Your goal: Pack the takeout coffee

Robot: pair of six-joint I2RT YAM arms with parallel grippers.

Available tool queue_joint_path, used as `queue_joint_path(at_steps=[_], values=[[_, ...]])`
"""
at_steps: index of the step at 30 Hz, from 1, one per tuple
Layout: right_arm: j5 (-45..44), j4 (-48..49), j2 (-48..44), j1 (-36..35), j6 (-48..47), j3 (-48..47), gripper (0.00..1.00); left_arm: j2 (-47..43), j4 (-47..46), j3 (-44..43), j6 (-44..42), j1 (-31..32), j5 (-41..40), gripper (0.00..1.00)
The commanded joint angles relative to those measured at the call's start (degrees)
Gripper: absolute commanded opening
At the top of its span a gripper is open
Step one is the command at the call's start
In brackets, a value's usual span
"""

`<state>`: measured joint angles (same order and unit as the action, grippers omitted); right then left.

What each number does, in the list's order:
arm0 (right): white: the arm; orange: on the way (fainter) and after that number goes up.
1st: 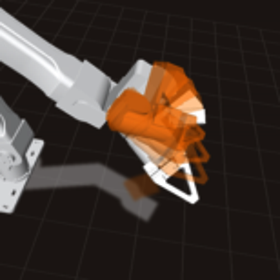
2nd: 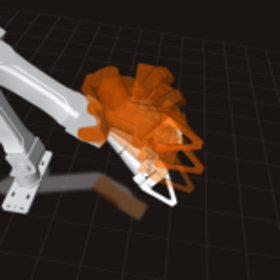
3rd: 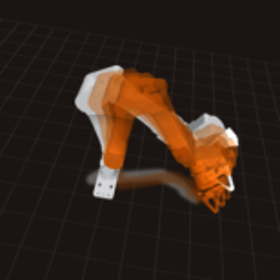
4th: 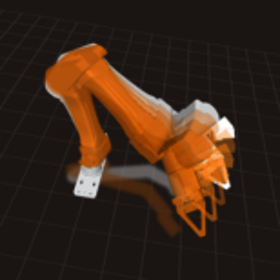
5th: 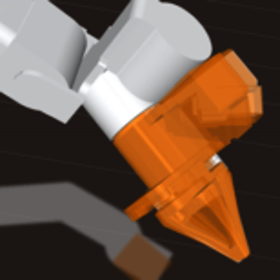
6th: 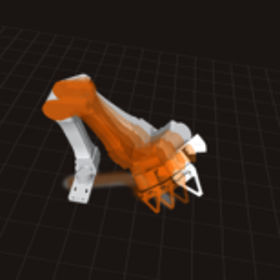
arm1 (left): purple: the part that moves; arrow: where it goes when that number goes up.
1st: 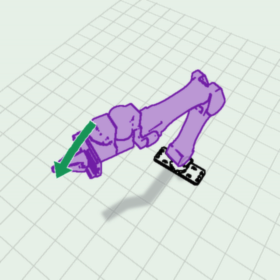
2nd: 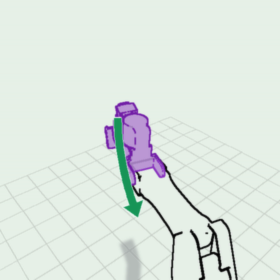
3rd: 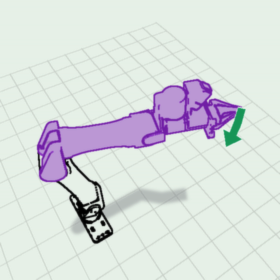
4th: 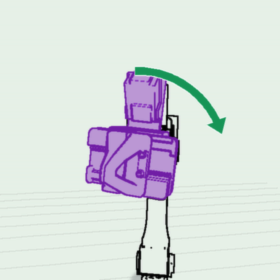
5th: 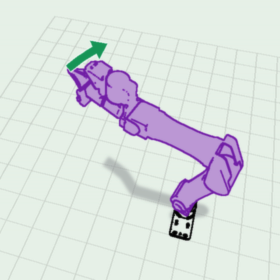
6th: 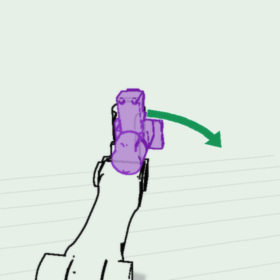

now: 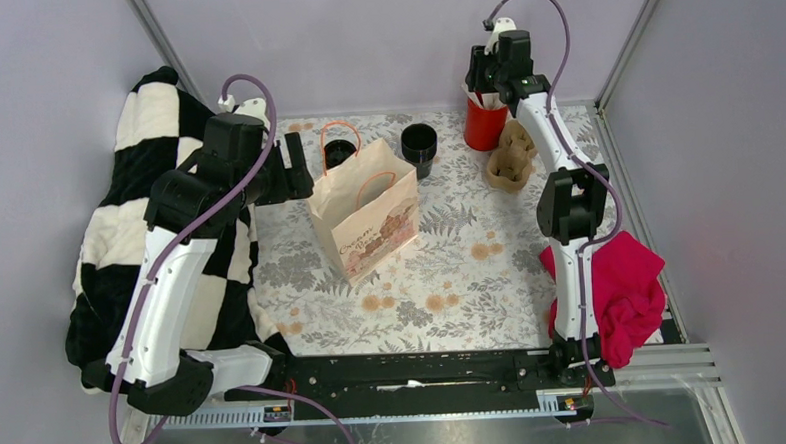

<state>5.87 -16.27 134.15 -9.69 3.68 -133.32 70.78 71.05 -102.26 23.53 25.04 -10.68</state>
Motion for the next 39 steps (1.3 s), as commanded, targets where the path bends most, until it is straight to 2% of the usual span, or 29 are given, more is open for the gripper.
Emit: queue_joint_path(at_steps=[1, 5, 12, 17, 24, 30, 34, 39], values=[[5.63, -2.2, -4.1, -0.15, -1.29, -1.62, 0.42, 0.23, -1.43, -0.49, -0.76, -0.25, 0.59, 0.82], [6.92, -0.51, -5.78, -0.15, -2.33, 2.5, 0.42, -0.4, -1.37, -0.17, -0.42, -0.25, 0.79, 0.83], [5.28, -3.29, -3.43, -0.15, -6.83, -0.83, 0.45, -0.83, -1.69, 0.22, 0.07, -0.25, 0.95, 0.87], [5.76, -3.43, -1.81, -0.15, -7.8, -1.83, 0.37, -0.65, -1.61, -0.04, -0.15, -0.25, 0.84, 0.87], [6.08, -2.77, 0.12, -0.15, -7.15, -3.41, 0.38, -0.16, -1.59, -0.22, -0.54, -0.27, 0.97, 0.87], [6.79, -2.71, 1.43, -0.15, -6.08, -4.76, 0.34, 0.05, -1.57, -0.22, -0.76, -0.25, 0.95, 0.87], [7.38, -2.87, 0.95, -0.21, -5.93, -3.4, 0.37, 0.01, -1.6, -0.07, -0.77, -0.25, 0.92, 0.87], [5.85, -3.31, 1.46, -0.15, -6.57, -3.38, 0.34, 0.27, -1.69, 0.04, -0.81, -0.27, 0.93, 0.87]])
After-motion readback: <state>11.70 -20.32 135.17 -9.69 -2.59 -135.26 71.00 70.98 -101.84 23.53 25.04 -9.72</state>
